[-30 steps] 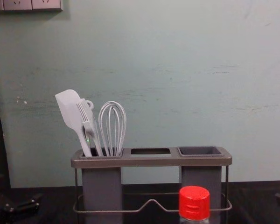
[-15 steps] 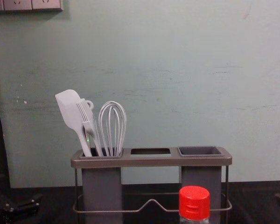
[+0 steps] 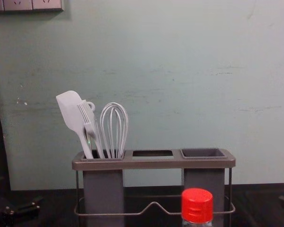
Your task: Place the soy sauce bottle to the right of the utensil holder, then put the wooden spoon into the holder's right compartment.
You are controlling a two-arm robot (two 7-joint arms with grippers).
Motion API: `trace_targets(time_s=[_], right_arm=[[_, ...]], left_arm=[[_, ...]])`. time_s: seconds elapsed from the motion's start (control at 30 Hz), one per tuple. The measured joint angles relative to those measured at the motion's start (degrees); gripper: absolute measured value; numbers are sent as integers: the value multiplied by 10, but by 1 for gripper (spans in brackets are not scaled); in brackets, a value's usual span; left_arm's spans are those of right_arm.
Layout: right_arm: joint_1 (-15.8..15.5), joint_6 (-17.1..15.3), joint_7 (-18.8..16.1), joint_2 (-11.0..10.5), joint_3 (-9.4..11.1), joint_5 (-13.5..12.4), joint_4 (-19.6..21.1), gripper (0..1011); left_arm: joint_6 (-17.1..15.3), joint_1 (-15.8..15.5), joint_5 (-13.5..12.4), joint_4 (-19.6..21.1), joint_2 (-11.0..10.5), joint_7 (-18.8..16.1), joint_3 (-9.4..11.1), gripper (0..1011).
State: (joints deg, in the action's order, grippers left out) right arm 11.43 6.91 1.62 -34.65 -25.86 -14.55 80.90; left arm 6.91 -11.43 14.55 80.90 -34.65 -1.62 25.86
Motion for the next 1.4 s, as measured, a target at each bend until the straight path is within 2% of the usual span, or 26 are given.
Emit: trace_targets(time_s=[0.73, 0.93, 1.0, 1.17, 1.4], right_arm=[[-4, -2, 0, -2, 3, 4, 6, 1003], [-44, -25, 1, -25, 13, 26, 61, 1003], [-49, -27, 1, -28, 15, 27, 68, 1002], [-92, -43, 0, -51, 27, 34, 124, 1002], [-134, -60, -10, -70, 36, 35, 180, 1002]], left_arm=[[0, 0, 0, 0, 0, 0, 0, 1000], [0, 0, 0, 0, 0, 0, 0, 1000], [0, 0, 0, 0, 0, 0, 0, 1000], [0, 0, 0, 0, 0, 0, 0, 1000], [0, 0, 0, 0, 0, 0, 0, 1000]])
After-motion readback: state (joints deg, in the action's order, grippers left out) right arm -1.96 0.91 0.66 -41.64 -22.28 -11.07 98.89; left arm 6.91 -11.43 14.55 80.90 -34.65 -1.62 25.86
